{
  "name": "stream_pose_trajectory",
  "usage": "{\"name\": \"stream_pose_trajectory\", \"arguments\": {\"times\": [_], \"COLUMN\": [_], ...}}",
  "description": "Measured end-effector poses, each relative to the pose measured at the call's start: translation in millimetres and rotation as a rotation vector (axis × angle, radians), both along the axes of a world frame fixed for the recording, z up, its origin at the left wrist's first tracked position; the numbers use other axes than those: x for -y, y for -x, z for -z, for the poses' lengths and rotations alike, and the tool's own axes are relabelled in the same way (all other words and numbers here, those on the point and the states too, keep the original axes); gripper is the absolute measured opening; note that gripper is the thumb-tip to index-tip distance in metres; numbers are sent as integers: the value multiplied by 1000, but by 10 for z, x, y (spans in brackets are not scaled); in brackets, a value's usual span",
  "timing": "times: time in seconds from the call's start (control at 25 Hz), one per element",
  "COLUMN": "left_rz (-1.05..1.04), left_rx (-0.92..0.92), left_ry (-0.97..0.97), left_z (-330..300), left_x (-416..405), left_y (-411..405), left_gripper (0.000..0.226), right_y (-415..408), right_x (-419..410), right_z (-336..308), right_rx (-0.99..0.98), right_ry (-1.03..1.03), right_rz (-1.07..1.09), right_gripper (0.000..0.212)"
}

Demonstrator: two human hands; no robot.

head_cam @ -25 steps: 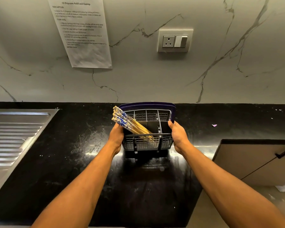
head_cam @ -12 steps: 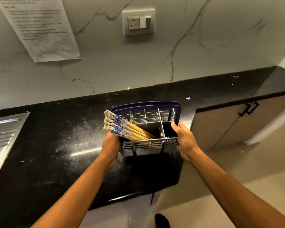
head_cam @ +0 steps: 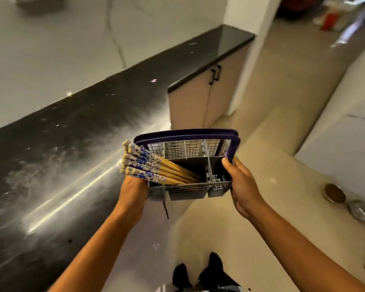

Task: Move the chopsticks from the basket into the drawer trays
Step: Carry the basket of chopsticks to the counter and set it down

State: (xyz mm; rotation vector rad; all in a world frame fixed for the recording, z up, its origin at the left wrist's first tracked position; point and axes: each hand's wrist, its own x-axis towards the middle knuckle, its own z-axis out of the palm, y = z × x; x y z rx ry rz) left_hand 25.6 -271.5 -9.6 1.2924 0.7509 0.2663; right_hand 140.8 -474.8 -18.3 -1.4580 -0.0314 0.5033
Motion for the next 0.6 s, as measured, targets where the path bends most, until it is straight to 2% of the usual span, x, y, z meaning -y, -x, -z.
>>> {"name": "stream_pose_trajectory", "arguments": {"times": [0.16,0.6], "left_rz": [129,572], "left_rx": [17,-29], "left_ry": [-64,-17], "left_z": [-62,-175], "left_x": [442,2241], "left_y": [-137,88], "left_gripper": [27,30], "right_y": [312,1465], "right_x": [612,2460], "right_z": [-57,-30], "right_rx": [-18,-78], "right_ry": [-1,21], "right_rz": [169,632], "right_gripper": [31,31]}}
